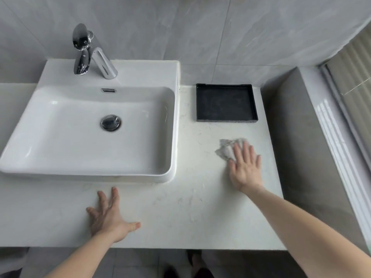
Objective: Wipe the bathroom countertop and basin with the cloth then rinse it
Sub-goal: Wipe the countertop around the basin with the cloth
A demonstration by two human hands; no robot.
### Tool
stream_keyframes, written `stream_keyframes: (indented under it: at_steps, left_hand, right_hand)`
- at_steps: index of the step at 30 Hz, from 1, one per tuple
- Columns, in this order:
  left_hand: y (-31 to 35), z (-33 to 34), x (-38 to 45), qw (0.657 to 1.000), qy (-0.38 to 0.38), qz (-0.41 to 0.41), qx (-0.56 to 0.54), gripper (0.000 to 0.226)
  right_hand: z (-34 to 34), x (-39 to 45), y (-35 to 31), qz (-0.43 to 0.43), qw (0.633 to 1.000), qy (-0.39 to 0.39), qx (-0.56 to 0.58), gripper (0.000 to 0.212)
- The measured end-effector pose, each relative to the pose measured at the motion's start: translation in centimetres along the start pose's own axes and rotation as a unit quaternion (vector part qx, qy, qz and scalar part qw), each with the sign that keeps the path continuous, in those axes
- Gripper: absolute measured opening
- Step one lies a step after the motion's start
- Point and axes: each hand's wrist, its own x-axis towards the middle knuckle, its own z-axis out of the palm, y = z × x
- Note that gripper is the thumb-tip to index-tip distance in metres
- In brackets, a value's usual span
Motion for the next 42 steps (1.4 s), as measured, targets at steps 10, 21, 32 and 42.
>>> stream_keyframes:
  at_steps: [10,21,32,42]
  left_hand:
    - [0.0,-0.2,-0.4,1.000,0.011,-0.011,0.001,0.150]
    - [-0.5,0.7,0.4,1.000,0.023,-0.005,-0.001,0.154]
    - [-0.7,1.1,0.8,0.999,0.036,-0.001,0.012,0.155]
    - [-0.6,0.8,0.6,1.000,0.030,0.000,0.009,0.154]
  right_hand:
    - [2.0,-4.0,-3.7,0.109,0.992,-0.002,0.068,0.068]
    - [4.9,-9.1,-10.8,-0.131,0.991,-0.039,0.011,0.065]
    - [1.6,-7.5,6.4,0.161,0.984,0.050,0.054,0.064]
    - [5.7,-10.2,-9.2,0.007,0.998,0.006,0.060,0.070]
